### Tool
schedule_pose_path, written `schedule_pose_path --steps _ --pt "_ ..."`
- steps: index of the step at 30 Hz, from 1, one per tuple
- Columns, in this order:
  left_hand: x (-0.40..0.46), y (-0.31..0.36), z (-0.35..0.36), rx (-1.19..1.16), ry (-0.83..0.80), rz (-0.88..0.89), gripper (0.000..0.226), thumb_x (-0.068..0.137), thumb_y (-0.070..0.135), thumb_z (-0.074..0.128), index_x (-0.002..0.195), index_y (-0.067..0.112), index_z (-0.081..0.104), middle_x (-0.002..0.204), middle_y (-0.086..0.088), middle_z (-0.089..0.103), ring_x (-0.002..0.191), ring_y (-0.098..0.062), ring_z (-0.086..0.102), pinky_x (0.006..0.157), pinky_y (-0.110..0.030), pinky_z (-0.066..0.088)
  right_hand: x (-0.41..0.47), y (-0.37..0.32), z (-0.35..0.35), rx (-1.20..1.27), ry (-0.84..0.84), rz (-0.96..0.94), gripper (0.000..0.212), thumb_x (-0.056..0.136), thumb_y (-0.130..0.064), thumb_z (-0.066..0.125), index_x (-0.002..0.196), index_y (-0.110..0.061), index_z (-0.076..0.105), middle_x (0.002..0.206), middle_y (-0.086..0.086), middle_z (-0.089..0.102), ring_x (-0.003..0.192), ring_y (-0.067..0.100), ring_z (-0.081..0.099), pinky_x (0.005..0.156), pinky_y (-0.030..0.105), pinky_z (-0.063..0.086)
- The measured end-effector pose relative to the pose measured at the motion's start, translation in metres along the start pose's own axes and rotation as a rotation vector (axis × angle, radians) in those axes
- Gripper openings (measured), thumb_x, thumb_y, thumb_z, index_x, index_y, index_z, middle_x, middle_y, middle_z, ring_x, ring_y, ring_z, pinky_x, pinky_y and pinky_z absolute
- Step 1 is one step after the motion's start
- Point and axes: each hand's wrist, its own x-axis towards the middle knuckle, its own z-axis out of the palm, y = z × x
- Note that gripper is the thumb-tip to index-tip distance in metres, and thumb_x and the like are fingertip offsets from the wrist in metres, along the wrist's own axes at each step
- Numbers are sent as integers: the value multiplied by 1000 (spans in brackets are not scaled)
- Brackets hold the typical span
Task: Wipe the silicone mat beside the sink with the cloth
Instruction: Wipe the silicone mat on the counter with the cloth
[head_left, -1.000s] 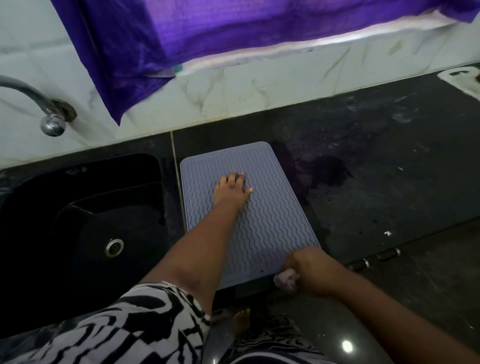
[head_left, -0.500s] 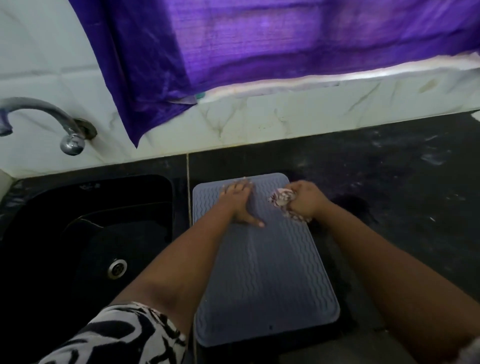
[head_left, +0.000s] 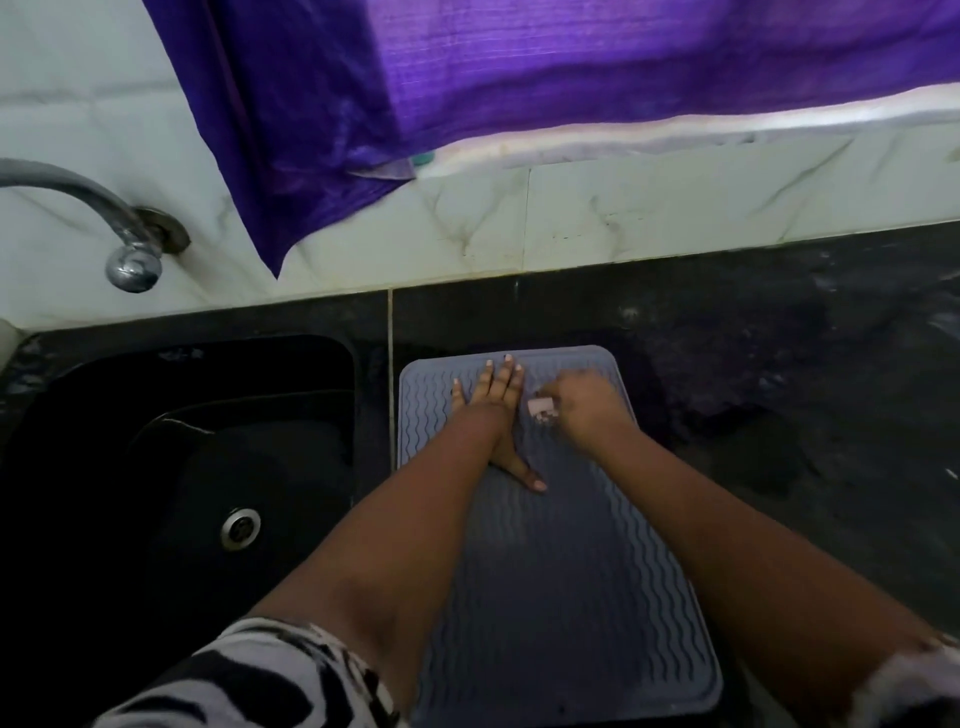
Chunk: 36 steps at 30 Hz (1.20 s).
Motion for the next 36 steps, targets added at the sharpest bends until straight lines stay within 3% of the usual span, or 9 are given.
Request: schedule_pose_path --steps 5,8,11,16,23,28,30,32,36 --pt "-5 3 -7 0 -19 -22 160 49 68 82 145 17 -35 151 0 -43 141 -26 -36 112 -63 -14 -101 -8 24 -51 -71 -12 30 86 -30 62 114 -21 67 116 3 64 106 22 59 90 29 48" --pt "-8 7 -8 15 -38 -40 162 46 70 82 144 17 -36 150 0 -44 140 -25 -37 111 -63 -17 -100 -13 4 56 -204 53 22 82 -24 69 102 -17 72 101 5 69 94 20 63 81 30 51" --pt "-6 3 -17 18 -81 -26 161 48 70 82 144 17 -36 150 -1 -44 141 -27 -35 112 -64 -12 -62 -10 -18 216 -24 78 12 79 -15 68 91 -15 72 91 8 70 89 25 65 77 35 52" --pt "0 3 -23 100 -142 -23 165 46 59 89 143 15 -37 150 -4 -43 143 -29 -31 114 -67 0 -56 -19 20 -37 -14 63 38 91 -21 56 128 -18 54 129 9 54 119 30 48 100 34 38" --pt "-2 -3 -14 55 -90 17 164 45 61 87 143 16 -37 149 -2 -46 141 -27 -34 113 -65 -9 -182 -32 59 10 9 81 48 91 -29 54 138 -27 44 143 -2 45 133 23 35 110 36 34" --pt "-7 1 -15 57 -65 5 162 48 60 87 145 15 -35 151 -3 -43 142 -27 -32 114 -64 -7 -181 -30 44 163 -98 149 22 88 -36 60 104 -22 68 104 0 64 100 17 58 83 29 48" --pt "-12 5 -16 47 -68 2 160 50 58 87 145 13 -33 151 -5 -42 142 -29 -32 114 -61 -8 -158 -27 36 229 -29 155 23 88 -31 62 106 -20 69 103 2 65 98 19 58 82 30 47" --pt "-17 3 -16 -53 -45 25 147 60 56 84 149 14 -25 154 -7 -37 143 -30 -30 116 -56 -8 -138 -27 42 188 80 91 35 89 -21 59 124 -19 61 121 6 60 114 26 49 94 35 44" --pt "-31 5 3 -363 130 83 90 87 39 67 155 19 11 162 -9 -12 148 -32 -14 120 -52 1 -136 -27 61 56 99 34 45 90 -15 53 135 -16 48 136 8 49 124 31 40 101 40 42"
